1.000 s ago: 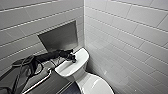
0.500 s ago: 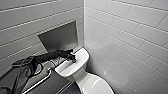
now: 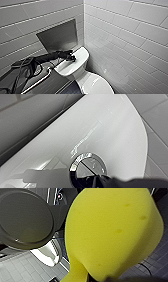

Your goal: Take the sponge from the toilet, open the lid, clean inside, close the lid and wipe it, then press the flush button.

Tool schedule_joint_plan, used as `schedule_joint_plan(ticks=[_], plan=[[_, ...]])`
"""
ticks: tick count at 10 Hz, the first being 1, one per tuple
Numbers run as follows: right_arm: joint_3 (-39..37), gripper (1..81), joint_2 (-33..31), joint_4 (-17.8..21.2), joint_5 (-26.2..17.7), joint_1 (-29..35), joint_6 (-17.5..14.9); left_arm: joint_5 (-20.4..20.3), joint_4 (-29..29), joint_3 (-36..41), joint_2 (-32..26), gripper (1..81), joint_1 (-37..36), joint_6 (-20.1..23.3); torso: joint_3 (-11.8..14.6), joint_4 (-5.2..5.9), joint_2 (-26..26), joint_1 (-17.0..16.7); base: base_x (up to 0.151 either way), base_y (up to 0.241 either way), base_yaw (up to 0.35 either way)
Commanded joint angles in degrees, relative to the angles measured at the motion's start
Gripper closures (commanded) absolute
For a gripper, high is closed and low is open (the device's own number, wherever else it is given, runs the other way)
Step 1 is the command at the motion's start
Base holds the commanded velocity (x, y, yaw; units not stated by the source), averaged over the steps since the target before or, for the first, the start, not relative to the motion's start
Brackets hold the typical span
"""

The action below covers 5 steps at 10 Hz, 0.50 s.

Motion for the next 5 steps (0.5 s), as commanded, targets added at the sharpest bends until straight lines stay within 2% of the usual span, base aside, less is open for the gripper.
schedule_joint_plan(ticks=[1,5], plan=[[1.46,81.1,-1.46,-0.46,-4.12,-1.02,-0.05,0.45,2.62,-5.09,-4.26,81.1,-9.44,-0.34,0.02,0.0,0.0,0.0,0.0,0.0,0.0],[0.67,81.1,-0.5,-0.46,-4.12,-1.2,-0.14,-0.26,5.25,-5.09,-3.82,81.1,-6.89,-0.43,0.0,-0.02,0.0,0.0,0.0,0.0,0.0]])
